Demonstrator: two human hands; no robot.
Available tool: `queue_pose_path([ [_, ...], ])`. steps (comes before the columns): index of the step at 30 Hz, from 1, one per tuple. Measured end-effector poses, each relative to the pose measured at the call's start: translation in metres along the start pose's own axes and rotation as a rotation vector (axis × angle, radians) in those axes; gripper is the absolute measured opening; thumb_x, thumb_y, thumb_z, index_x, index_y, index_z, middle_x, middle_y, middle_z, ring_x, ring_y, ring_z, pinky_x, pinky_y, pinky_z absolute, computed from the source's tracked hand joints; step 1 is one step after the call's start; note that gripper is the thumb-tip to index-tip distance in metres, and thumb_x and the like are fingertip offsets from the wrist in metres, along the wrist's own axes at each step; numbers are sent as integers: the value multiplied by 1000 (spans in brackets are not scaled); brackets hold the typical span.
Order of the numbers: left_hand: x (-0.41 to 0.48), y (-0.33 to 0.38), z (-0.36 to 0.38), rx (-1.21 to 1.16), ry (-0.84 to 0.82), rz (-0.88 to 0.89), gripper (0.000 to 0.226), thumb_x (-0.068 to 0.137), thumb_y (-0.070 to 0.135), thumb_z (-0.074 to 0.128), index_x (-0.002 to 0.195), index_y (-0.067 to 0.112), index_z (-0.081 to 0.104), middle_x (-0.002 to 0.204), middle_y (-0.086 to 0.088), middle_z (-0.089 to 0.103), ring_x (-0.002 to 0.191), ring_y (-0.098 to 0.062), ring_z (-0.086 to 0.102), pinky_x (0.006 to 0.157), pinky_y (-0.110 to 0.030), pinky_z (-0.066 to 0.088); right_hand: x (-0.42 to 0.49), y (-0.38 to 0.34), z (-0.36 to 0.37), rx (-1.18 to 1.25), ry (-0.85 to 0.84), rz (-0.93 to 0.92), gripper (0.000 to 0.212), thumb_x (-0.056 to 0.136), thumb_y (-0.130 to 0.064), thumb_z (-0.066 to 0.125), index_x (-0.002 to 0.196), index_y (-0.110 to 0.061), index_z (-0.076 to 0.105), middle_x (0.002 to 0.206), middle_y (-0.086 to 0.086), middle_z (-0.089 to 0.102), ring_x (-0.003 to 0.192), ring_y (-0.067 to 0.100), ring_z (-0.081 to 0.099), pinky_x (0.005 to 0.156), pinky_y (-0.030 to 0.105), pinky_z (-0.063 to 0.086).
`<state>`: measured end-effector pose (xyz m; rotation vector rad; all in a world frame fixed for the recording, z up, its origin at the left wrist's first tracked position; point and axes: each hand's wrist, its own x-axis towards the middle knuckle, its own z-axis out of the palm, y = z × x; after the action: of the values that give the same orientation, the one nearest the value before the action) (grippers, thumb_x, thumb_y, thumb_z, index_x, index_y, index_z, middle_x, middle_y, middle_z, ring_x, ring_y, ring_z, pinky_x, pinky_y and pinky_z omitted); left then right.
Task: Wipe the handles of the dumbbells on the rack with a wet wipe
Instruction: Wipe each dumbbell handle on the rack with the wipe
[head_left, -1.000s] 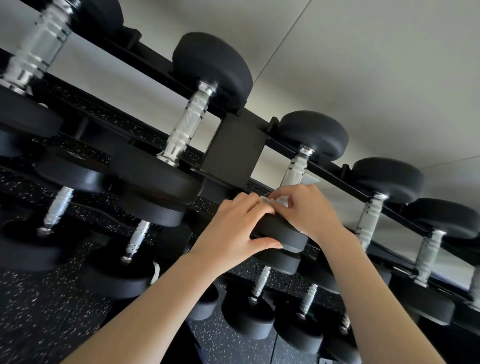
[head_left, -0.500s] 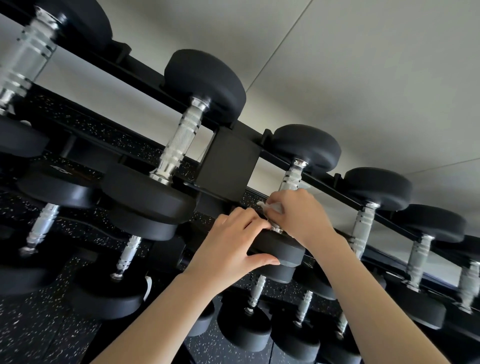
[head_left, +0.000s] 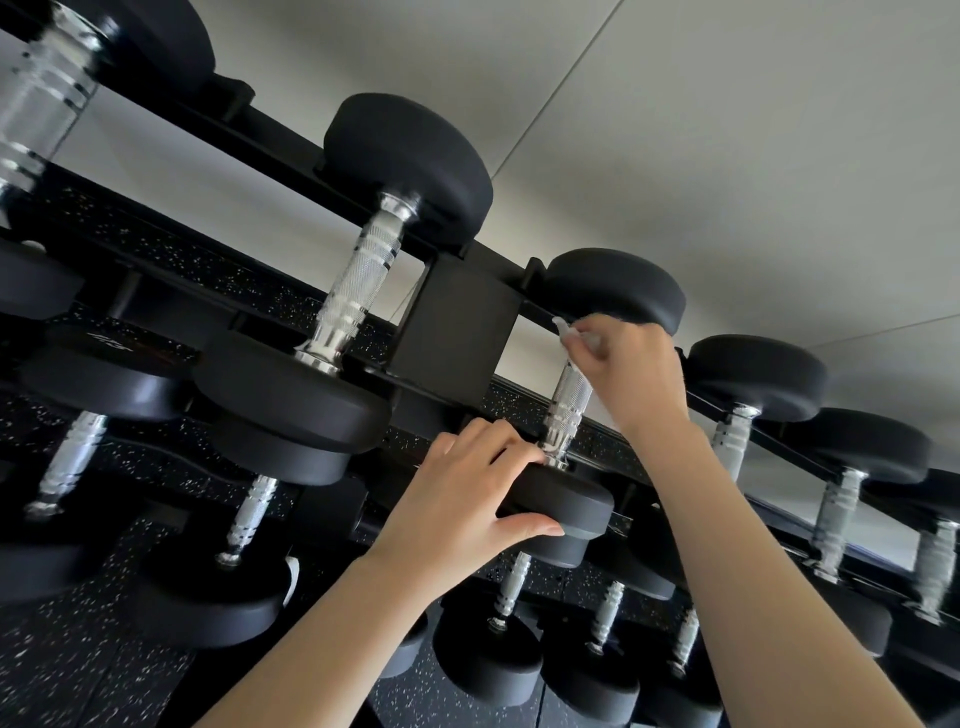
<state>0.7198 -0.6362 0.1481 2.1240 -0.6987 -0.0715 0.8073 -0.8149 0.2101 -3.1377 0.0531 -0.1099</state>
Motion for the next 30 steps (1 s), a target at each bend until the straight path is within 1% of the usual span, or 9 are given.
queue_pose_path([
  [3,0,0,0,3,-3,1,48,77,64,52,107,27,51,102,11,50,96,-11,47,78,-26,35,-6,2,9,32,175,-32,18,87,-30,65,85,-13,71,64,7,62,52,31,57,48,37,51],
  [5,0,0,0,3,-5,1,49,77,63,52,108,26,53,102,11,50,96,-11,47,78,-26,35,-10,3,15,52,261,-35,16,86,-26,65,85,-11,71,67,8,59,50,28,55,44,34,49],
  [10,0,0,-1,-10,-10,2,51,77,64,50,109,25,54,103,11,51,97,-11,48,79,-27,37,-19,3,24,141,357,22,16,88,-20,62,91,-6,70,80,11,59,63,25,59,50,31,50],
  [14,0,0,-1,-4,-23,1,52,78,65,48,109,24,56,103,10,51,97,-12,47,78,-28,39,-27,3,28,221,402,124,17,89,-17,63,87,0,64,83,12,62,62,17,55,54,23,42],
  [16,0,0,-1,-4,-24,3,52,78,65,49,109,24,55,102,9,51,97,-13,48,78,-29,40,-30,5,28,309,384,196,17,90,-17,61,91,0,62,84,10,61,65,13,52,58,18,38],
  [18,0,0,-1,-5,-18,7,52,78,64,50,108,23,56,102,8,52,96,-13,48,78,-31,42,-31,7,25,418,335,300,16,92,-17,58,95,-2,62,84,5,60,69,11,51,61,18,41],
  [21,0,0,-1,20,-5,23,53,77,64,50,107,21,58,100,7,52,95,-13,48,76,-32,43,-34,9,20,566,223,415,12,92,-16,56,99,-6,59,80,-4,56,68,3,50,62,5,39],
  [26,3,0,-4,63,-35,56,55,79,64,49,107,17,58,101,5,52,95,-16,49,75,-35,46,-52,13,18,602,103,407,2,92,-13,56,94,-12,56,71,-14,51,64,-3,47,59,3,36],
  [30,7,4,-8,86,-82,74,59,77,67,49,111,19,54,106,5,52,99,-15,48,81,-36,44,-74,16,11,614,149,411,3,91,-10,57,91,-12,56,72,-13,51,66,-3,49,62,4,38],
])
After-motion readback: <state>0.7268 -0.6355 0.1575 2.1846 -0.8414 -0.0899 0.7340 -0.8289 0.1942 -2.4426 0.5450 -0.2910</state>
